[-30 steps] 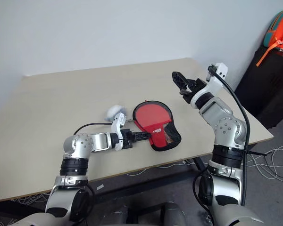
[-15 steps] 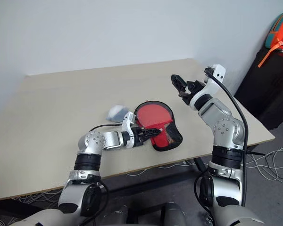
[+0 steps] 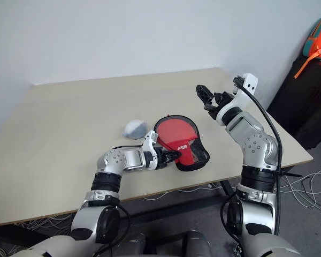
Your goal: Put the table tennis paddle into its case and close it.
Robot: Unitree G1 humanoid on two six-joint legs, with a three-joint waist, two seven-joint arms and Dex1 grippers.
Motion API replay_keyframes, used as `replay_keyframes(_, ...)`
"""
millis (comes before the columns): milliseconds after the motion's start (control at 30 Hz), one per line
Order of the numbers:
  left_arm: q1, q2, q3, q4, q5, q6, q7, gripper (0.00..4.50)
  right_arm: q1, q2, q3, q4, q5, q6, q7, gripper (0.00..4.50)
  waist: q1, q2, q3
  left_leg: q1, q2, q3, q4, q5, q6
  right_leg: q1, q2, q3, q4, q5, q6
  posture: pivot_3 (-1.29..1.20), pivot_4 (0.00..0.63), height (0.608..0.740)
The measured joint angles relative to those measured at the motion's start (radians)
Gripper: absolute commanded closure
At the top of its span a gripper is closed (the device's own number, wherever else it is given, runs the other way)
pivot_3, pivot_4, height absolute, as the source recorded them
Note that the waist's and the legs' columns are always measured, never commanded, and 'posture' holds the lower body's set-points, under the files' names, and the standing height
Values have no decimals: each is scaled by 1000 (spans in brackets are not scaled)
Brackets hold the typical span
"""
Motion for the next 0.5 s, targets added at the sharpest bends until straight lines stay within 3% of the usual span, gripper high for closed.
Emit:
replay_keyframes(133,0,-7,22,5,-1,10,10,3096,0,-6,-6,0,0,0,-7,0,0,0,0,0,0,0,0,0,0,0,0,0,0,0,0,0,0,724)
replay_keyframes(267,0,-9,25,-2,-2,26,7,4328,0,-6,-7,1,0,0,-13,0,0,0,0,0,0,-1,0,0,0,0,0,-1,0,0,0,0,0,724)
replay_keyframes(300,0,-10,26,-8,-2,31,8,4461,0,-6,-7,1,0,0,-13,0,0,0,0,0,0,-1,0,0,0,0,0,-1,0,0,0,0,0,724)
replay_keyframes(500,0,-19,95,-23,-32,96,58,4461,0,-6,-7,1,0,0,-17,0,0,0,0,0,0,-1,0,0,0,0,0,-1,0,0,0,0,0,724)
